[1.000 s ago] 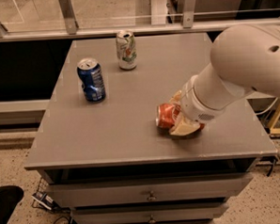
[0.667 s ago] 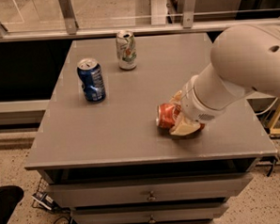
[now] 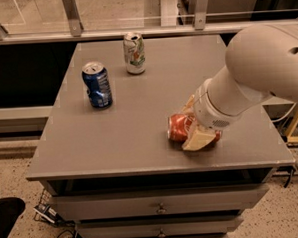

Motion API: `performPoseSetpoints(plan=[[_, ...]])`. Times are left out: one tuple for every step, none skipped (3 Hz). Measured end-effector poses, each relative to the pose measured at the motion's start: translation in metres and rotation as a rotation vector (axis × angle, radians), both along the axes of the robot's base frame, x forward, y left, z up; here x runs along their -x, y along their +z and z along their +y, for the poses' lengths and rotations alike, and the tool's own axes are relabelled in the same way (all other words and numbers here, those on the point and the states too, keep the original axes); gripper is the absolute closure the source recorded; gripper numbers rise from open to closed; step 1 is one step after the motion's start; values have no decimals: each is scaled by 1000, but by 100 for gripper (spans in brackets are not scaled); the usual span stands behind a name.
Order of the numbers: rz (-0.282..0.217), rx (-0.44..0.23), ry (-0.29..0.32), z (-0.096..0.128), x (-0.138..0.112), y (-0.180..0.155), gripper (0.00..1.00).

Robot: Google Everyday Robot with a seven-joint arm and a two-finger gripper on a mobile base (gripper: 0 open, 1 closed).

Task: Knock coke can over

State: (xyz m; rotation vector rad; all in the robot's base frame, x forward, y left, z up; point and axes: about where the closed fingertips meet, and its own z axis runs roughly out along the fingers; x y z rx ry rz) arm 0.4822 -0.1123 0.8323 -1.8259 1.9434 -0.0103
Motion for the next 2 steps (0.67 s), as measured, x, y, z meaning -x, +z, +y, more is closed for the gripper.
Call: performPoseSetpoints(plan=[[0, 0, 0, 0, 0, 2, 0], [0, 0, 0, 0, 0, 2, 0]])
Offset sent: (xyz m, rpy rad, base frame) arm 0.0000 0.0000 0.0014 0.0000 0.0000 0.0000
